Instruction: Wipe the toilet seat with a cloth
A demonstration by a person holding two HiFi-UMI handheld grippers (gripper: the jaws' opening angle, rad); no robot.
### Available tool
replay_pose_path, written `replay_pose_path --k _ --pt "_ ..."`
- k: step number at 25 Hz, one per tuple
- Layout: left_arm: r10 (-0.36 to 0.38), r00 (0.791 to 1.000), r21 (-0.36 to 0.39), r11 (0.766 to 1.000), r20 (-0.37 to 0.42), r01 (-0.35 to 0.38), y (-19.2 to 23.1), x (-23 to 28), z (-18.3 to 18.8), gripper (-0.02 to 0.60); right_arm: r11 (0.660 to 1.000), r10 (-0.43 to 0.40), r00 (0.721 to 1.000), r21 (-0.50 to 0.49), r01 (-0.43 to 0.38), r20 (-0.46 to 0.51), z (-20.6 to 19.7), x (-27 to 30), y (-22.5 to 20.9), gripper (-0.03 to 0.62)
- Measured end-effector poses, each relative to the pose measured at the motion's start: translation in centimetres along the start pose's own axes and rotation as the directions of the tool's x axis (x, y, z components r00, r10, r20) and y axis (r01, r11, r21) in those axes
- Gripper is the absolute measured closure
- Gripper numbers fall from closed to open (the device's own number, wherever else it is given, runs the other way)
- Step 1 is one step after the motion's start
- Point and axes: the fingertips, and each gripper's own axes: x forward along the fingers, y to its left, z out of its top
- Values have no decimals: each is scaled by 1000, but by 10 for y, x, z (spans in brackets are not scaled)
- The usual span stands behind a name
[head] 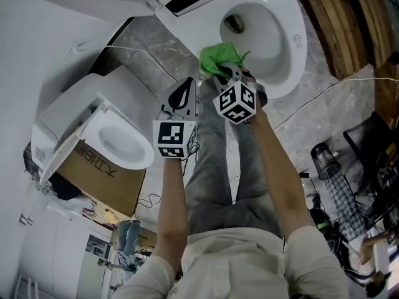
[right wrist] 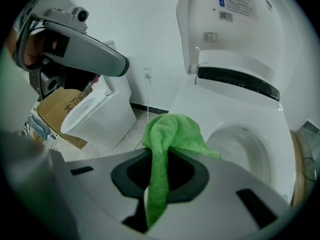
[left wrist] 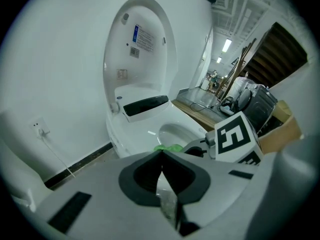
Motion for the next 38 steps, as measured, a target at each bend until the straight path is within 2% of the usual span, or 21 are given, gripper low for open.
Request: replay_pose_path --k 9,14,19,23,28,32,35,38 --pt "-24 1000 49 999 -7 25 -26 -3 4 569 999 1 1000 37 0 -14 -32 -25 9 545" --pt "-50 999 87 995 -8 50 -46 -13 16 569 985 -59 996 166 47 66 -33 -77 6 545" --pt "-85 996 157 984 19 81 -74 -33 56 569 956 -152 976 276 104 159 -14 -156 -10 545" --pt "-97 994 204 975 56 84 -100 -61 102 569 931 -239 938 333 148 251 17 -237 -28 545" --pt "-131 983 284 955 130 90 -145 -105 176 569 913 -336 867 352 205 367 70 -339 -53 545" --pt "-134 968 329 943 212 58 -177 -150 223 569 911 -379 806 335 240 454 106 -416 -61 545" --pt "-144 956 353 935 256 46 -195 -182 245 569 909 -398 764 332 253 508 123 -465 -57 545" --pt "-158 948 365 930 275 49 -198 -207 255 569 904 -413 749 334 267 519 135 -492 -45 548"
